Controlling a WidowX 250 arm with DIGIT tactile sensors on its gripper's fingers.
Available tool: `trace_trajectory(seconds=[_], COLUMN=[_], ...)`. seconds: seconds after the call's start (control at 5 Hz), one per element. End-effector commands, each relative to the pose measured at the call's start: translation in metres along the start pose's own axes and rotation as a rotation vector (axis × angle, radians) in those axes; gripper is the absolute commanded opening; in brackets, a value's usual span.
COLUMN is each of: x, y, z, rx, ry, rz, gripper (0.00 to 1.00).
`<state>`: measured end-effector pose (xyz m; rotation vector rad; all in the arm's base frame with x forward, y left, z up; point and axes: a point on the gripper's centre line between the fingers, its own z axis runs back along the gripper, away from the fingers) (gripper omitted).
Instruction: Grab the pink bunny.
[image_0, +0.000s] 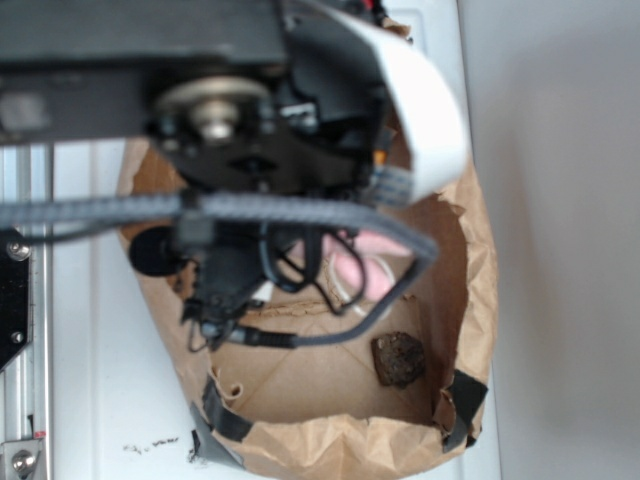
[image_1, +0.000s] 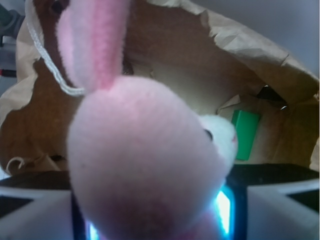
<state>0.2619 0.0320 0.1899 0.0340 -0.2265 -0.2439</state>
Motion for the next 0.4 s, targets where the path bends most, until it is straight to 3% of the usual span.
trace_trajectory(seconds=[0.0,0.2], x=[0.0161,0.0156], y=[0.0008,0.0013], z=[0.0066,0.0048], rx=[0.034,0.021], ry=[-0.044,-0.036], rz=[0.024,0.017], gripper=[0.00,0.00])
